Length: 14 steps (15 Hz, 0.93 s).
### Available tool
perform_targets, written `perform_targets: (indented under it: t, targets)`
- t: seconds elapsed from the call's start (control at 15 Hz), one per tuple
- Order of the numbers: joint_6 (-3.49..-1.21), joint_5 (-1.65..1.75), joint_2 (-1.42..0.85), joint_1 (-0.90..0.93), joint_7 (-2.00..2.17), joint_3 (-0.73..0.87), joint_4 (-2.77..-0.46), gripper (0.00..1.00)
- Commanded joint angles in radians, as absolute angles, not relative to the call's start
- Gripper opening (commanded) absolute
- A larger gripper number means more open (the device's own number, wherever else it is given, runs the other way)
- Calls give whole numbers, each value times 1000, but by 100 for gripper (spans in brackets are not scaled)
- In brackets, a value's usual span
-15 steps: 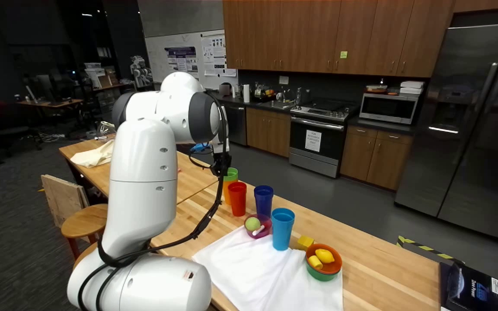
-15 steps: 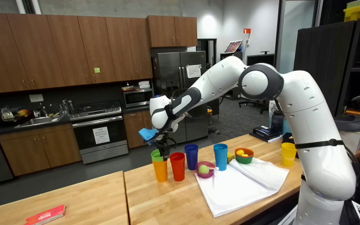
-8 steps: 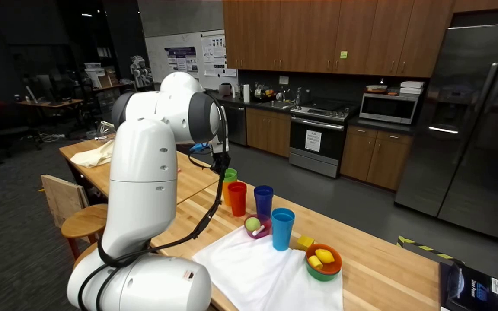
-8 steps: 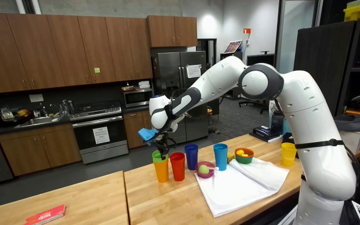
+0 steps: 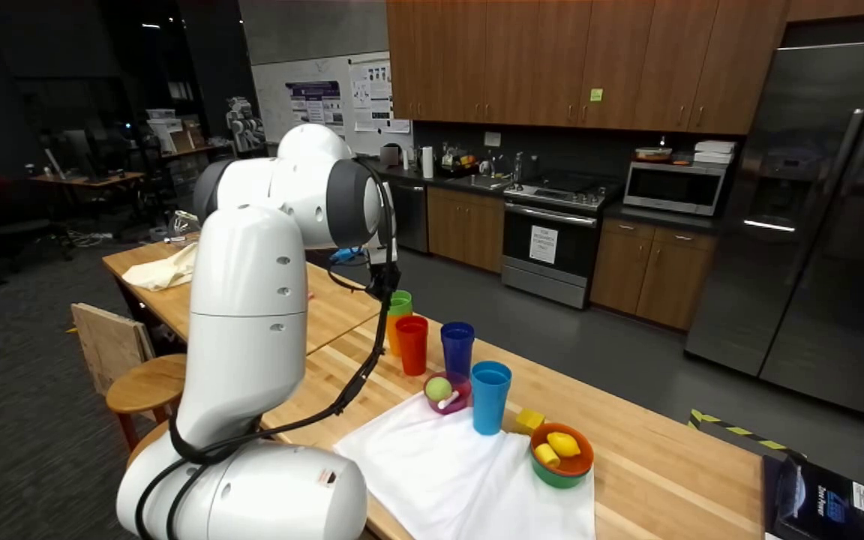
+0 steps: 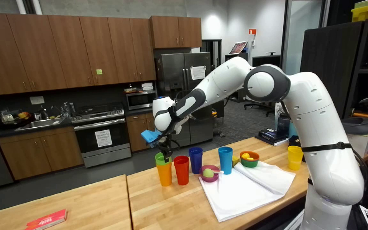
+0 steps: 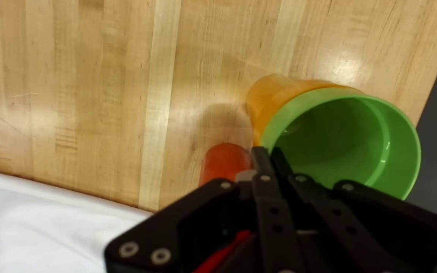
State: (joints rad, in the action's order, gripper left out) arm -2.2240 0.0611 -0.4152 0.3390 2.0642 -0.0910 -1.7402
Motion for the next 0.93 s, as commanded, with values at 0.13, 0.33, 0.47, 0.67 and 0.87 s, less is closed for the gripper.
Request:
perform_targets:
  t: [0.13,0.33,0.47,0.67,0.87]
  targets:
    - [-2234,73,-345,335,2062,-92,-1751,1]
    - [-2224,98,-285,337,2042,-94,-1746,1]
    - [-2200,103,-239,331,1999,-110,-1733,1]
    - [-2107,124,-183,330,1946,-125,-1683,1]
    - [-2035,180,-131,324,1952,-134,-1638,1]
